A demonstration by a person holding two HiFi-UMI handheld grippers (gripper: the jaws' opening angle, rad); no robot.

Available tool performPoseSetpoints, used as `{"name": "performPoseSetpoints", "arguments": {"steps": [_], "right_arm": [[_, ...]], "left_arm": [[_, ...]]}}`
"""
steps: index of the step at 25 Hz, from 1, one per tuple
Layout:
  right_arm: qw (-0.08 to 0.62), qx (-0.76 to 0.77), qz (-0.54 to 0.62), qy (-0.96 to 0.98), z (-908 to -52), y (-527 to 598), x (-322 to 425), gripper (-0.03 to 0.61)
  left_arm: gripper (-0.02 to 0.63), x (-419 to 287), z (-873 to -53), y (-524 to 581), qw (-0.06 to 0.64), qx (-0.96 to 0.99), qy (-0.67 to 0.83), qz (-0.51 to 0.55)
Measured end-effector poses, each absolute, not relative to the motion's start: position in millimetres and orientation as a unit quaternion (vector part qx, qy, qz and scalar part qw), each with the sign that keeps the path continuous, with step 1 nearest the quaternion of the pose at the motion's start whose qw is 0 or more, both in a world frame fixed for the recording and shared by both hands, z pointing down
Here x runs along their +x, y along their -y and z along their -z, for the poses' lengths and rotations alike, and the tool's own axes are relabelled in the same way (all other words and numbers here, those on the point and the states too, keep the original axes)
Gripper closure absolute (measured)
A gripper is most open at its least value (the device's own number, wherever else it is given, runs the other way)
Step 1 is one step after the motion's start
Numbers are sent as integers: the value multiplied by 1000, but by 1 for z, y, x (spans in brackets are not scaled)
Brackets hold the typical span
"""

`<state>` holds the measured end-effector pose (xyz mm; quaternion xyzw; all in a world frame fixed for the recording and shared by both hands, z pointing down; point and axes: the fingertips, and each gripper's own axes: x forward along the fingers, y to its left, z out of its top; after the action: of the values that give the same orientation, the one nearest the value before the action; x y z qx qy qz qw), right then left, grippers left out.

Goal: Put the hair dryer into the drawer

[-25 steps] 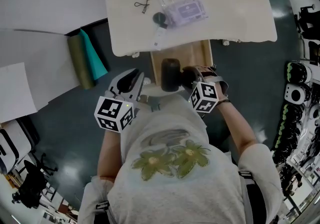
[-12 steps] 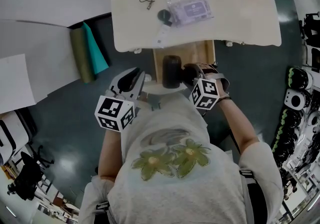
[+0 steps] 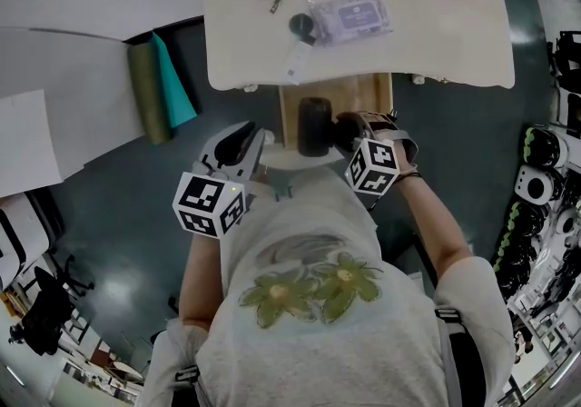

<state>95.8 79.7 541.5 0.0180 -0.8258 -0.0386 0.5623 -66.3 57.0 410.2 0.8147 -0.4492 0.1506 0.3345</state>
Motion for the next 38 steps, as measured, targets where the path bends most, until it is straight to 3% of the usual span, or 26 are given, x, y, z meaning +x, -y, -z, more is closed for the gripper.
{"name": "performPoseSetpoints", "arguments": {"steps": [38], "right_arm": [[567, -16, 50, 822, -578, -71, 96, 365]], "left_arm": [[554, -60, -425, -60, 352, 803, 446, -180]]}}
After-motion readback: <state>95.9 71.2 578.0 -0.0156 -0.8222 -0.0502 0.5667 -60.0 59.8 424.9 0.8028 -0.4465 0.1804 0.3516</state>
